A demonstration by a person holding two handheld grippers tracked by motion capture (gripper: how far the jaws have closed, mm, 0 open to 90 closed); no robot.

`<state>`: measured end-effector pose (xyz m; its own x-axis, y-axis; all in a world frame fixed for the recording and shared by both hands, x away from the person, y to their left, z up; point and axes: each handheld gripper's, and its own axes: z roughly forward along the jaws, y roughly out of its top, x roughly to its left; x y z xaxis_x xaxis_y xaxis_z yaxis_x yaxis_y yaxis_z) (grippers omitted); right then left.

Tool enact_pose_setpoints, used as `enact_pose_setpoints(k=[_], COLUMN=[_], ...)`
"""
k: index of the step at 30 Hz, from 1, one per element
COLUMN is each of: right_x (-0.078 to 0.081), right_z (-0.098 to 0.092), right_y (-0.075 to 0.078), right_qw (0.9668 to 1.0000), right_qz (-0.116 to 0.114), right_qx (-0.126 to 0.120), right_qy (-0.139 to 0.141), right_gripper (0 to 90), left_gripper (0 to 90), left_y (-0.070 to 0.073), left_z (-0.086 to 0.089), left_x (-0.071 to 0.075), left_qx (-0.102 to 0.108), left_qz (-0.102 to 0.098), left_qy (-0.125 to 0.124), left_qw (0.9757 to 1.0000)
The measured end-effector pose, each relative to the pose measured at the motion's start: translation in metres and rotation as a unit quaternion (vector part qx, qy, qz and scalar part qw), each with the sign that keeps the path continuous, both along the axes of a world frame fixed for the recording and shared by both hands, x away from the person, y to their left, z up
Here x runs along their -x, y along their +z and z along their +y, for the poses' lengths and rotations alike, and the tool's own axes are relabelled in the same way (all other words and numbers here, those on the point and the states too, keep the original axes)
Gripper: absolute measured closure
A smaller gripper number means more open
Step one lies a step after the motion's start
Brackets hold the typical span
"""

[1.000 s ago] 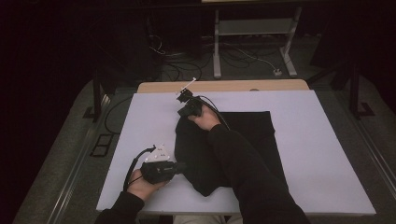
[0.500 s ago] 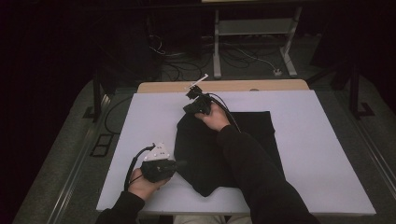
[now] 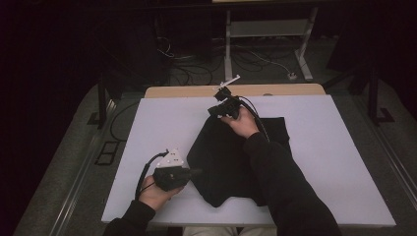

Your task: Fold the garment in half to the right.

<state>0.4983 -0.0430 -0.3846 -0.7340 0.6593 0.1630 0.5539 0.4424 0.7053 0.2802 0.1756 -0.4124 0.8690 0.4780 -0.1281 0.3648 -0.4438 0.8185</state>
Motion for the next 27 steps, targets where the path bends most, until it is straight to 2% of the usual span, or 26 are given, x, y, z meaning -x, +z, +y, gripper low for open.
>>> enact_pose_setpoints(k=[13, 16, 21, 27], right_x=[0.004, 0.005, 0.007, 0.011], right_z=[-0.032, -0.04, -0.056, -0.076], right_y=[0.01, 0.013, 0.019, 0.027], right_qw=[0.9997, 0.9995, 0.9992, 0.9985], right_qz=[-0.006, -0.011, -0.014, -0.021], right_qx=[-0.008, -0.012, -0.015, -0.018], right_qy=[-0.022, -0.026, -0.035, -0.047], right_gripper=[84.1, 84.1, 84.1, 84.1], left_gripper=[88.4, 88.4, 88.4, 88.4], left_y=[0.01, 0.015, 0.022, 0.03], left_z=[-0.012, -0.015, -0.02, -0.033], left_x=[-0.005, -0.006, -0.011, -0.019], left_qx=[0.009, 0.018, 0.03, 0.045], left_qz=[0.002, 0.001, 0.011, 0.015], left_qy=[-0.022, -0.027, -0.033, -0.038], left_qw=[0.9997, 0.9995, 0.999, 0.9982])
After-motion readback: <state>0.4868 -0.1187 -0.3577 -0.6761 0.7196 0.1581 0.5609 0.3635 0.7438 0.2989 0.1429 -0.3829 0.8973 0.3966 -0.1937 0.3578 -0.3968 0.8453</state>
